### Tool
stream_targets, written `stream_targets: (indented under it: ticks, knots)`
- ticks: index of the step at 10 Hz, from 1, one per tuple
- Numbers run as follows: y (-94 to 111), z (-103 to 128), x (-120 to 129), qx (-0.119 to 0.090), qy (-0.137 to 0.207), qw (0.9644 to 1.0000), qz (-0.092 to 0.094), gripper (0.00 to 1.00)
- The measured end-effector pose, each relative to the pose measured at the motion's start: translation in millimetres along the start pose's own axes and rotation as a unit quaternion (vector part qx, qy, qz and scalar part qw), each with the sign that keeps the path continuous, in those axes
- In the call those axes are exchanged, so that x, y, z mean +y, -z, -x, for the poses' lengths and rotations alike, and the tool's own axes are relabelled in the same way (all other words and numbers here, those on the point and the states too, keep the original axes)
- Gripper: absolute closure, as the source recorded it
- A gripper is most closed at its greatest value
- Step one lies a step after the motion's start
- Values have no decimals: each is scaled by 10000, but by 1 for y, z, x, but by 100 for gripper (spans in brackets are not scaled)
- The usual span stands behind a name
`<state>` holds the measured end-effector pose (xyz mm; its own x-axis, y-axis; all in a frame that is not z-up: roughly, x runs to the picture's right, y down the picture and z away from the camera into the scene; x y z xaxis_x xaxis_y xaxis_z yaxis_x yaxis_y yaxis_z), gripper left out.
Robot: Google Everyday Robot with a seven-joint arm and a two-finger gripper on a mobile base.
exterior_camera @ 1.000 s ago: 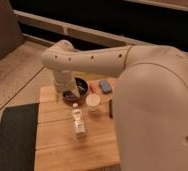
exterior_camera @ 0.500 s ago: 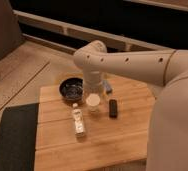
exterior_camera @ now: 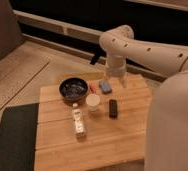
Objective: Move the arm in a circular motion
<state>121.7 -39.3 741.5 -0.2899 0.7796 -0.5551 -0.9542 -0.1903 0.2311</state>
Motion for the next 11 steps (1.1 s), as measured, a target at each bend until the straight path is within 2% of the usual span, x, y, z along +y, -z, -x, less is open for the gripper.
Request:
stream_targets:
  ticks: [1,2,3,4,5,6,8,10,11]
  knots:
    - [-1,21,15,-71,124,9999,74,35]
    - [-2,33,31,-115,266,9995,130,35]
    - [-3,41,50,-126,461,9987,158,35]
    - [-3,47,79,-138,809,9965,183,35]
    - [-3,47,94,-131,991,9948,204,35]
    - [-3,46,119,-131,1307,9910,256,35]
    - [-3,34,162,-119,1894,9812,354,35]
    - [-3,12,196,-59,2394,9698,463,35]
    - [-4,-6,212,2,2672,9623,505,35]
